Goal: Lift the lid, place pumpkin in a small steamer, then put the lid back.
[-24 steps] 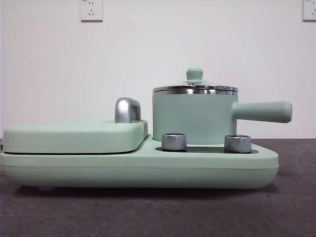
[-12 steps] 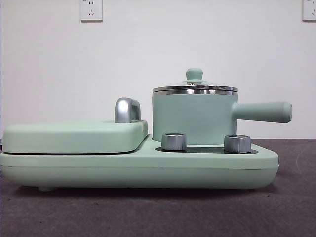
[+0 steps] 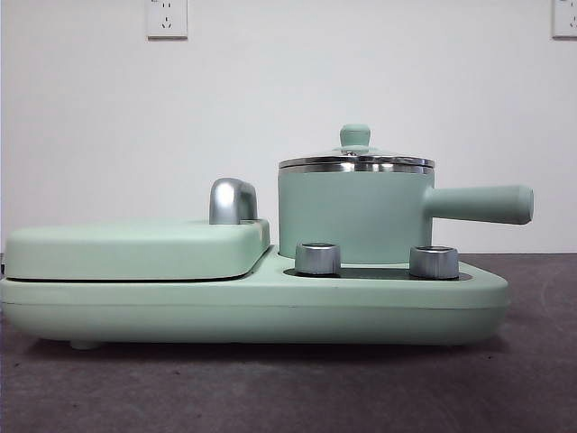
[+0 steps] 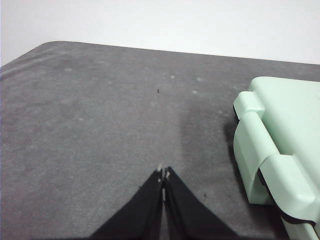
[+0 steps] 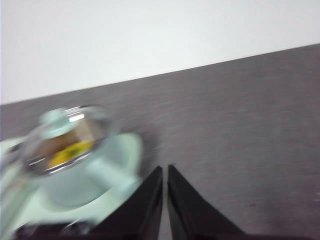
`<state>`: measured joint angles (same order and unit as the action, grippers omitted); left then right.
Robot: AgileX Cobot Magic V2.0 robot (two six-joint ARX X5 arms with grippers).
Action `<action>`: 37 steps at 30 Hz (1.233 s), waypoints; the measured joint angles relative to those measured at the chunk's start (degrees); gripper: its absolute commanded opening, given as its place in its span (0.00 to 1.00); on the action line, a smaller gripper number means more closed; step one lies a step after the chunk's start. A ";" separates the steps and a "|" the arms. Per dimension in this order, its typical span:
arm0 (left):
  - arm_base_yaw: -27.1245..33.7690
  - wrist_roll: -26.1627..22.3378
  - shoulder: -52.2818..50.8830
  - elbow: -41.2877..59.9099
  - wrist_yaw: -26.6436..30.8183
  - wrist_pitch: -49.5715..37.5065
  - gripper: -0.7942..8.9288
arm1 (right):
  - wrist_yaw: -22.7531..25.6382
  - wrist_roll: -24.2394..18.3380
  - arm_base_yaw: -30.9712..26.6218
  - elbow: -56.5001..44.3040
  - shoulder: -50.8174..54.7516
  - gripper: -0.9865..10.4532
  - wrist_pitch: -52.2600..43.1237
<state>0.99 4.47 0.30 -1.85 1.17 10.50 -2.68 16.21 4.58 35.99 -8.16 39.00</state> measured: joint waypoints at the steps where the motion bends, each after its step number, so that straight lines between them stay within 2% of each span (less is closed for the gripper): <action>1: 0.00 -0.02 0.00 0.00 0.00 0.00 0.09 | -0.02 -0.17 -2.58 -3.17 0.00 0.10 -3.52; 5: 0.00 -0.02 0.00 0.00 0.00 0.00 0.09 | -2.08 -2.36 -8.13 -12.76 0.15 0.10 -14.67; 12: 0.00 -0.02 0.00 0.00 0.00 0.00 0.09 | -3.26 -7.98 -8.74 -26.36 3.45 0.10 -29.09; 20: 0.00 -0.02 0.00 0.00 0.00 0.00 0.09 | -3.10 -12.66 -8.72 -31.93 6.01 0.10 -29.38; 37: 0.00 -0.02 0.00 0.00 0.00 0.00 0.09 | -0.31 -16.04 -5.86 -34.95 7.82 0.10 -29.35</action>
<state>0.99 4.45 0.30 -1.85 1.17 10.50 -2.98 0.16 -1.28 1.04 -0.34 9.65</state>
